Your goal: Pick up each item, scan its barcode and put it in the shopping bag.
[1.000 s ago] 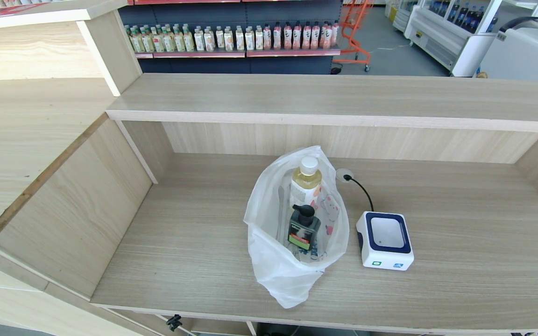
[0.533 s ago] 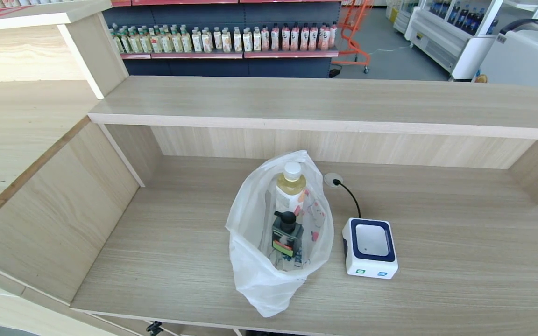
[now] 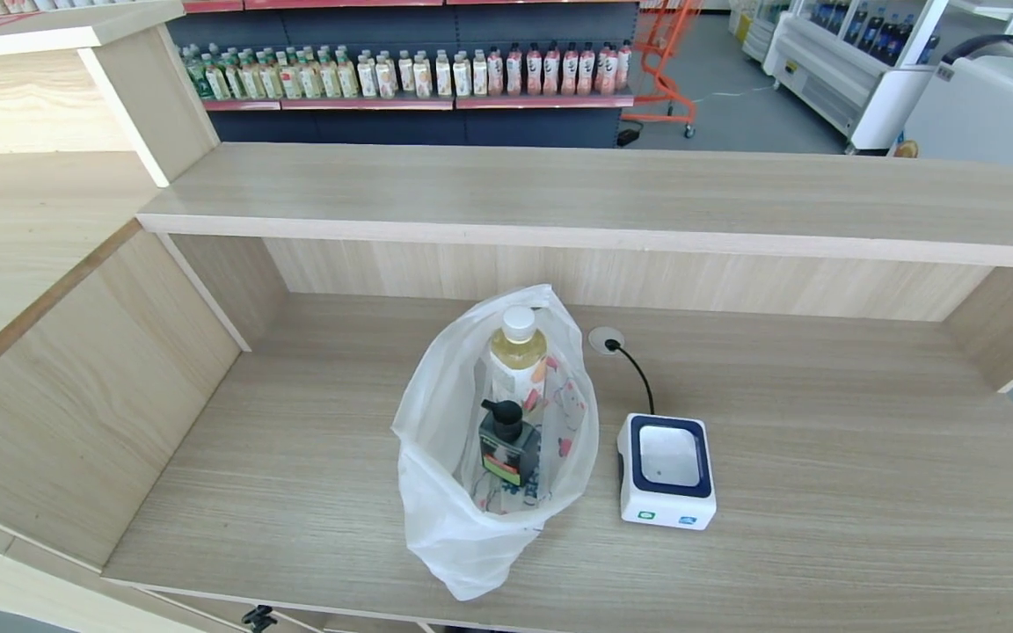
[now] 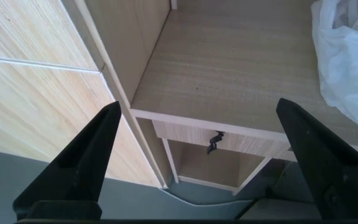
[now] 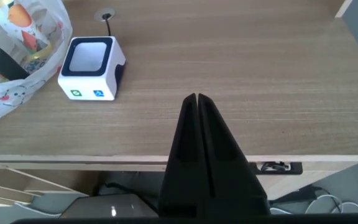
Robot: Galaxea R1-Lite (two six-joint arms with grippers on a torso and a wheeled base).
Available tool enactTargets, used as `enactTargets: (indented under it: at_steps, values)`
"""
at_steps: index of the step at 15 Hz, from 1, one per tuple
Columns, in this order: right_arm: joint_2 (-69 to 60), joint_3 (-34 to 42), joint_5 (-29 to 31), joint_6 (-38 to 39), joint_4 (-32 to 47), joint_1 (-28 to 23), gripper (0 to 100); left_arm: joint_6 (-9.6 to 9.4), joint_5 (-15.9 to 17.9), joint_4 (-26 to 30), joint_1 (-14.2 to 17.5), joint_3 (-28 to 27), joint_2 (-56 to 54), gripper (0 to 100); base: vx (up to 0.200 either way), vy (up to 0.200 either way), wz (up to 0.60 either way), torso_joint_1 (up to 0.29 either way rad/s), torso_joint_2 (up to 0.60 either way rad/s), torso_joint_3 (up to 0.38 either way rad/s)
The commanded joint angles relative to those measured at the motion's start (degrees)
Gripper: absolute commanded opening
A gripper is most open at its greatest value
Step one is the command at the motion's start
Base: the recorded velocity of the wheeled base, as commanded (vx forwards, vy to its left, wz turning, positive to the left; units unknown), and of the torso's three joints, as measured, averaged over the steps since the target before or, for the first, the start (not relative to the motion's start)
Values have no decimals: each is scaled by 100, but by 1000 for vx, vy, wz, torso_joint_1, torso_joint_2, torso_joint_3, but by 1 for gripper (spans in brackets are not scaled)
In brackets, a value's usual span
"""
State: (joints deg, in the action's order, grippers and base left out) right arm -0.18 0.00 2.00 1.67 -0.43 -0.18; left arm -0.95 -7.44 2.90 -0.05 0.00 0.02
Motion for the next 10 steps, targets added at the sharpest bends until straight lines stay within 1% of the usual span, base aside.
enactTargets:
  at_steps: [1,2,10]
  values:
    - [18,0,-7,0,-1,-8,0,-2,-3,0,-4,0,6,100,200,0,0,2,-2,-2]
    - [18,0,2,0,-1,-8,0,16,-3,0,-4,0,6,100,200,0,0,-12,2,2]
    - [18,0,-7,0,-1,-8,0,16,-3,0,-4,0,6,100,0,0,0,0,0,0]
